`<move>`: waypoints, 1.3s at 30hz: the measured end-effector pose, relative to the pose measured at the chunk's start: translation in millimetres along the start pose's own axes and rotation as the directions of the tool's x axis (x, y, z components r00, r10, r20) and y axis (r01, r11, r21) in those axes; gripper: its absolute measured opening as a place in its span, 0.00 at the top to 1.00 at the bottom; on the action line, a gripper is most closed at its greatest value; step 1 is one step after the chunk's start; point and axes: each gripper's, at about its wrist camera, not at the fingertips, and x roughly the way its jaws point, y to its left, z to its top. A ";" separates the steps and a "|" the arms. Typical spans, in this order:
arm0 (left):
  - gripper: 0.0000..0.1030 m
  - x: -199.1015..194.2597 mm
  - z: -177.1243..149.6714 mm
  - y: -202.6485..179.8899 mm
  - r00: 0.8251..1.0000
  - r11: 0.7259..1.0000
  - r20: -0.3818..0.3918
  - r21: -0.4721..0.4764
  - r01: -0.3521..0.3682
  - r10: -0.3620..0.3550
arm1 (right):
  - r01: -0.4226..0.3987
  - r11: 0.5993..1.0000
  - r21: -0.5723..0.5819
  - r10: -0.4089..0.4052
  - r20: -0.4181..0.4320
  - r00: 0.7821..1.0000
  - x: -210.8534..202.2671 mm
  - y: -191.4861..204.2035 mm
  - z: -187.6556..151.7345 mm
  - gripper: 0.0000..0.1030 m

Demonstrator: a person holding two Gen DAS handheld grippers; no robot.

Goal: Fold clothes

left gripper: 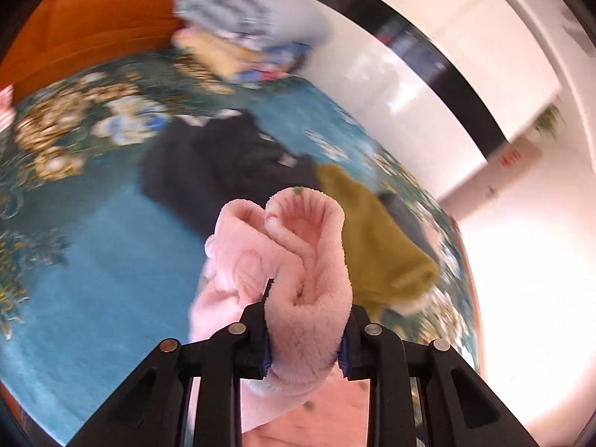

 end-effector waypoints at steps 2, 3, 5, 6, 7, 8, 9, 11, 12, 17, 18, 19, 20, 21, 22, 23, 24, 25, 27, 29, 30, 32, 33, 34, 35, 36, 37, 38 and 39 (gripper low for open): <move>0.73 17.4 -15.4 -46.4 0.999 0.996 -0.035 0.087 0.014 -0.011 | -0.020 1.000 0.003 0.020 -0.007 1.000 5.1 -0.1 -0.5 0.53; 0.73 27.9 -27.2 -67.6 0.998 0.992 -0.057 0.126 0.020 -0.013 | -0.024 1.000 0.000 0.024 -0.006 1.000 5.8 -0.5 -0.4 0.53; 0.73 52.6 -53.2 -99.6 0.994 0.983 -0.108 0.183 0.028 -0.008 | -0.025 1.000 -0.009 0.025 -0.002 1.000 5.6 -1.9 0.2 0.53; 0.73 65.4 -68.2 -113.2 0.991 0.977 -0.137 0.212 0.027 0.002 | -0.023 1.000 -0.013 0.023 0.003 1.000 4.3 -3.7 1.0 0.53; 0.73 76.2 -84.4 -125.6 0.987 0.970 -0.162 0.244 0.021 0.019 | -0.019 1.000 -0.011 0.019 0.008 1.000 1.8 -7.4 1.8 0.53; 0.73 86.2 -100.6 -136.3 0.982 0.960 -0.185 0.279 0.015 0.038 | -0.015 1.000 -0.008 0.015 0.014 1.000 -1.0 -11.7 2.5 0.53; 0.73 95.9 -117.2 -145.1 0.977 0.950 -0.208 0.312 0.011 0.057 | -0.010 1.000 -0.005 0.010 0.020 1.000 -3.8 -16.1 3.1 0.53; 0.73 110.0 -147.5 -160.7 0.964 0.929 -0.250 0.371 0.012 0.088 | 0.001 1.000 0.006 -0.001 0.032 0.999 -9.4 -26.1 3.9 0.53; 0.73 116.6 -162.1 -168.3 0.957 0.917 -0.271 0.399 0.014 0.103 | 0.007 1.000 0.018 -0.008 0.037 0.999 -12.2 -32.6 3.8 0.53; 0.72 144.9 -216.4 -183.6 0.923 0.852 -0.328 0.523 -0.001 0.203 | 0.026 0.996 0.089 -0.030 0.038 0.999 -15.3 -60.5 1.2 0.53; 0.71 148.3 -223.2 -183.3 0.917 0.843 -0.335 0.538 -0.001 0.215 | 0.027 0.995 0.098 -0.031 0.035 0.999 -14.6 -63.2 0.7 0.53; 0.70 149.3 -227.2 -181.8 0.915 0.843 -0.341 0.538 0.003 0.215 | 0.028 0.995 0.101 -0.031 0.032 0.999 -14.0 -64.4 0.6 0.53; 0.68 149.1 -228.6 -180.8 0.914 0.846 -0.346 0.533 0.006 0.211 | 0.029 0.995 0.100 -0.032 0.030 0.999 -13.4 -64.8 0.8 0.53; 0.67 148.5 -229.0 -180.5 0.914 0.848 -0.348 0.530 0.010 0.207 | 0.029 0.995 0.098 -0.032 0.028 0.999 -12.6 -64.4 1.0 0.53; 0.64 147.9 -229.4 -180.1 0.914 0.849 -0.351 0.528 0.014 0.203 | 0.029 0.995 0.095 -0.032 0.025 0.999 -11.6 -63.6 1.4 0.53; 0.59 145.1 -228.9 -180.6 0.914 0.854 -0.360 0.519 0.030 0.187 | 0.030 0.995 0.093 -0.032 0.023 0.999 -10.6 -63.0 1.8 0.53; 0.54 140.3 -227.5 -181.9 0.914 0.861 -0.374 0.506 0.056 0.160 | 0.029 0.995 0.091 -0.031 0.022 0.999 -9.7 -62.0 2.2 0.53; 0.46 135.5 -226.1 -183.1 0.912 0.867 -0.388 0.492 0.082 0.134 | 0.029 0.996 0.085 -0.031 0.021 0.999 -8.9 -60.3 2.7 0.53; 0.43 125.8 -223.4 -185.7 0.907 0.876 -0.414 0.463 0.134 0.080 | 0.033 0.997 0.071 -0.034 0.022 0.999 -8.0 -56.7 3.8 0.53; 0.40 110.0 -215.0 -183.9 0.916 0.878 -0.402 0.445 0.178 0.018 | 0.036 0.998 0.060 -0.038 0.028 0.999 -8.7 -53.6 5.0 0.53; 0.40 101.2 -209.9 -182.3 0.921 0.876 -0.390 0.438 0.199 -0.015 | 0.037 0.998 0.057 -0.039 0.033 0.999 -9.7 -52.3 5.9 0.53; 0.40 86.9 -187.8 -165.3 0.950 0.899 -0.310 0.402 0.172 -0.043 | 0.025 0.998 0.057 -0.028 0.043 0.999 -13.3 -50.6 7.8 0.53; 0.40 82.2 -175.1 -151.0 0.963 0.919 -0.266 0.367 0.141 -0.041 | 0.015 0.998 0.054 -0.018 0.048 0.999 -15.0 -49.1 8.6 0.53; 0.39 79.3 -162.7 -133.3 0.973 0.941 -0.229 0.321 0.105 -0.030 | 0.003 0.999 0.049 -0.006 0.053 0.999 -16.7 -47.2 9.3 0.53; 0.37 76.4 -150.2 -115.5 0.981 0.960 -0.192 0.272 0.069 -0.017 | -0.014 0.999 0.041 0.012 0.053 0.999 -17.0 -44.3 9.9 0.53; 0.36 73.4 -137.8 -97.8 0.988 0.975 -0.155 0.221 0.036 -0.001 | -0.034 0.999 0.032 0.032 0.050 0.998 -16.7 -40.9 10.5 0.52; 0.35 70.5 -125.4 -80.1 0.993 0.986 -0.119 0.168 0.004 0.016 | -0.054 0.998 0.021 0.053 0.043 0.998 -15.0 -36.8 10.9 0.51; 0.32 67.8 -117.2 -64.6 0.995 0.991 -0.091 0.131 -0.024 0.036 | -0.075 0.997 0.005 0.075 0.029 0.997 -11.9 -31.6 10.8 0.47; 0.31 66.8 -115.1 -52.9 0.995 0.992 -0.081 0.115 -0.046 0.055 | -0.090 0.996 -0.016 0.090 0.012 0.996 -7.3 -25.2 10.2 0.44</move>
